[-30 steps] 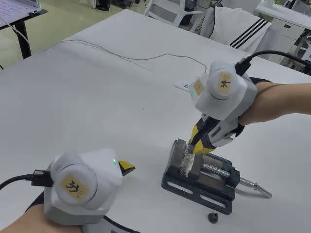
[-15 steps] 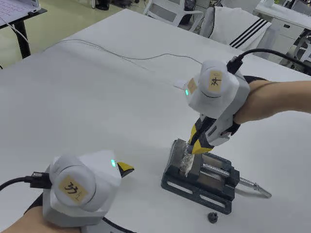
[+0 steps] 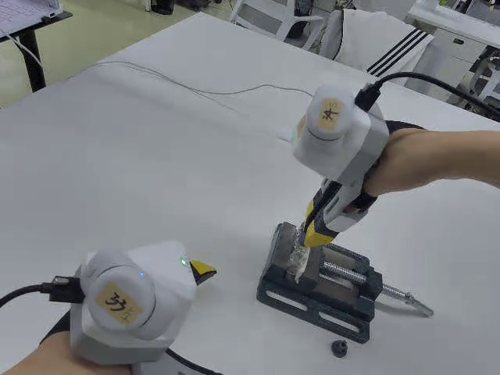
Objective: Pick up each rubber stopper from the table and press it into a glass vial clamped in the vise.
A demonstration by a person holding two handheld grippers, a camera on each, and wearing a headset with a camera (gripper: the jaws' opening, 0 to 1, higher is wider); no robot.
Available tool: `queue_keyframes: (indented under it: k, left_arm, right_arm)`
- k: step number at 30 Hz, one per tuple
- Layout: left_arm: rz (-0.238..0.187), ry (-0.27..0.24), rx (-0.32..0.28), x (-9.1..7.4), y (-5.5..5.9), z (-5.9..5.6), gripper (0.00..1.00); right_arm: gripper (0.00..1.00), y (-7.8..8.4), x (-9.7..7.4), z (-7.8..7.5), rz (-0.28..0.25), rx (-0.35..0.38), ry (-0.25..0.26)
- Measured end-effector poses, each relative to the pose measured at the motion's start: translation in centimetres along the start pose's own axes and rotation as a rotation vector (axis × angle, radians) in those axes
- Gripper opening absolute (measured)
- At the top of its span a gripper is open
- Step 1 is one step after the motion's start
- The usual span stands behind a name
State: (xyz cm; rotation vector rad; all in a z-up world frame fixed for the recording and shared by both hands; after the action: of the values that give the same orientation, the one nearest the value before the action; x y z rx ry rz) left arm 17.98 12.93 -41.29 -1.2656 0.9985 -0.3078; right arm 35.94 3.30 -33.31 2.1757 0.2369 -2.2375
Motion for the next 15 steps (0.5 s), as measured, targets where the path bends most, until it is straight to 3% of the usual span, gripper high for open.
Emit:
queue_keyframes:
  k: [2, 15]
  left_arm:
    - [0.002, -0.001, 0.003, 0.0, 0.04, -0.01, 0.98]
    - [0.003, -0.007, -0.005, -0.29, 0.16, 0.06, 0.98]
  right_arm:
    - [0.04, -0.12, 0.03, 0.19, 0.01, 0.013, 0.007]
    - [0.07, 0.15, -0.07, 0.28, 0.005, -0.085, 0.012]
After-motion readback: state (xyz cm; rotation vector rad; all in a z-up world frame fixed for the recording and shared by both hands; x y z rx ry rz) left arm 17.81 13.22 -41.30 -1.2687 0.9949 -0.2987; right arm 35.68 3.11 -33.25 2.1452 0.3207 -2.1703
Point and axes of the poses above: the centre of the closed fingertips' face, and the gripper's own axes: x roughly forward along the fingers, z roughly to its left, y roughly out of its underside, the point moved 10 cm from there along -x, roughly backward along the fingers, and after that the axes turned 7 degrees about x, right-handed, at the moved point
